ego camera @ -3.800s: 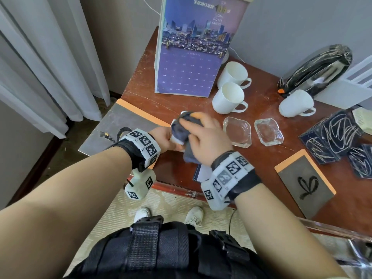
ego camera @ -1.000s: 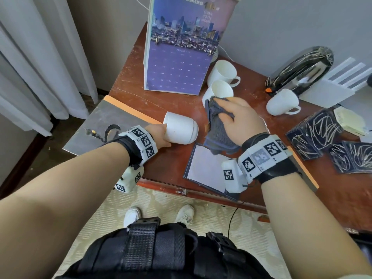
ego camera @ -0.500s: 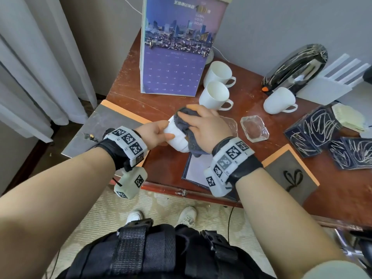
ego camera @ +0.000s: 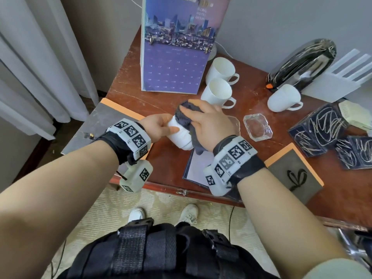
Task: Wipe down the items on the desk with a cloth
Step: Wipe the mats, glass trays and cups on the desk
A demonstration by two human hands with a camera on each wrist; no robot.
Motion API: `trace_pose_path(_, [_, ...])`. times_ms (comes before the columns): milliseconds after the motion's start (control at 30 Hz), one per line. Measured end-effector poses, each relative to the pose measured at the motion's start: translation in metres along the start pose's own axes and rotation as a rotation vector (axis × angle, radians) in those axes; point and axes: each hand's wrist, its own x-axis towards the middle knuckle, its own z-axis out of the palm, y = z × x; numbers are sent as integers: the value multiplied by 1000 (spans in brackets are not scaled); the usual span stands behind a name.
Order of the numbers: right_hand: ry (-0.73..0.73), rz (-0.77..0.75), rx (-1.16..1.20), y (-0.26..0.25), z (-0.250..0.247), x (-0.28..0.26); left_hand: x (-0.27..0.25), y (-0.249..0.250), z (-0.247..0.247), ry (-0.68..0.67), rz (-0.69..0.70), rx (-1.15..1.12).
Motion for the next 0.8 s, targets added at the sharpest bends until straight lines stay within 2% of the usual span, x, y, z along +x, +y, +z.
trace_pose_path(100, [-98,108,194,10,12,-8,-1,0,-5,-24,-28,-57])
trace_pose_path(200, [-145,126,116,29,9,-20,-4,-2,-13,-30,-70,-60])
trace_pose_path(267, [-126,75,37,34,0,-21,-2,0,-14,-37,-89,-93])
trace_pose_path(367, [6,56,153,29,-4,-14,2,3,-11,-2,-78,-79])
trace_pose_path(467, [-31,56,176,24,8,-7,6,-1,-6,-6,-86,-43])
trace_pose_path(533, [-76,85,172,25,15,-5,4,-5,-3,-24,-75,-137])
trace_pose_path(633, [-97,119,203,25,23,-4,5,-15,-2,-171,-20,-279])
trace_pose_path(700, [-117,131,196,24,27,-3,6,-20,-3,-267,6,-252])
trace_pose_path(800, [-122,139,180,22,25,2,11,-27,-5,-307,48,-192])
